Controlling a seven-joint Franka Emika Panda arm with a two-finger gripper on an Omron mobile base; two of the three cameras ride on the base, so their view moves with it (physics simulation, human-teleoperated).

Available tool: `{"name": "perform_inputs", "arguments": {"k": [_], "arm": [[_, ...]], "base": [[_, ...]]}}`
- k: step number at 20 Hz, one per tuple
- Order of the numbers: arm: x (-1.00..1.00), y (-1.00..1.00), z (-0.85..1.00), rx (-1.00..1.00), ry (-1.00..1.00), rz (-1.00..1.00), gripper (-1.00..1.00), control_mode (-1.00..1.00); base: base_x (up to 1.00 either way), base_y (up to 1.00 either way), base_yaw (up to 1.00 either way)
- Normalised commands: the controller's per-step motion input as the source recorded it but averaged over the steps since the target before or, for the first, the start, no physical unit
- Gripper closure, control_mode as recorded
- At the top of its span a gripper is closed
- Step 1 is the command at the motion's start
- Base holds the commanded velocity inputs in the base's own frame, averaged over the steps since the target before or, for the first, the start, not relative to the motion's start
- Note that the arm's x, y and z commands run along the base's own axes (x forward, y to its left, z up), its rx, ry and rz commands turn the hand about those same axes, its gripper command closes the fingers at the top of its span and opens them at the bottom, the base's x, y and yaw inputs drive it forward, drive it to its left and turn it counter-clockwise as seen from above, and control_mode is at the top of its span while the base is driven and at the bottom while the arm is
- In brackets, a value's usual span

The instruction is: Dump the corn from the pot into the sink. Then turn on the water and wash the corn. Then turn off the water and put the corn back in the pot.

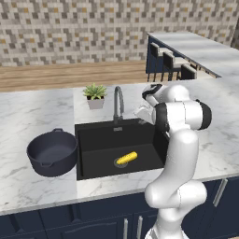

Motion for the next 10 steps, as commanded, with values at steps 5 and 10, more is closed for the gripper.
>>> {"name": "perform_inputs", "arguments": {"k": [5, 10], "arm": [[-0.07, 0.00, 0.00, -0.12, 0.09, -0.01, 1.00, -1.00], [0.00, 0.00, 0.00, -0.21, 0.22, 0.00, 1.00, -1.00]], "base": [[0.00, 0.00, 0.00], [0.00, 0.00, 0.00]]}}
